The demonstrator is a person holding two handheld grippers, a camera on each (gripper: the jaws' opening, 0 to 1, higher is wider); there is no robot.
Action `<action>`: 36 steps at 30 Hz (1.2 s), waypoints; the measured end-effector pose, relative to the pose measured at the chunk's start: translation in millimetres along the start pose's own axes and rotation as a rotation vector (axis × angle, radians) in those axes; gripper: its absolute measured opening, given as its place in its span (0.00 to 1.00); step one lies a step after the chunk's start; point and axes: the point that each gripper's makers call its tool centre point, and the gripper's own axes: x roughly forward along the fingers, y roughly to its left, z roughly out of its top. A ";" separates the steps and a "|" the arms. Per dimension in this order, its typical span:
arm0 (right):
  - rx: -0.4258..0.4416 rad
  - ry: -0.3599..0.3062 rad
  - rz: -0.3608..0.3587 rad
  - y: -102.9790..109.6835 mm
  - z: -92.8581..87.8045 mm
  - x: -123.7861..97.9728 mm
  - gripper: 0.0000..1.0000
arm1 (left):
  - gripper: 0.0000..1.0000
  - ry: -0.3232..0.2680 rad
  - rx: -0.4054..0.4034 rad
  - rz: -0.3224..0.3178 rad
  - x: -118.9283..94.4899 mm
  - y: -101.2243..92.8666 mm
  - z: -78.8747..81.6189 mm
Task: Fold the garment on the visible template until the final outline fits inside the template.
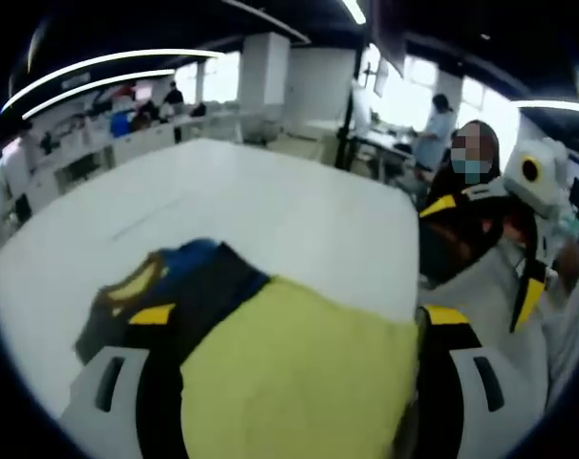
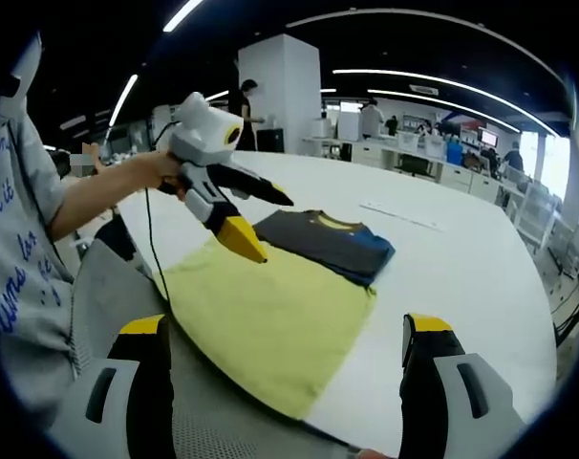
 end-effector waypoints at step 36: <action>-0.074 -0.007 0.077 31.1 17.2 9.0 1.00 | 0.99 -0.049 -0.002 0.180 -110.0 -10.1 -31.6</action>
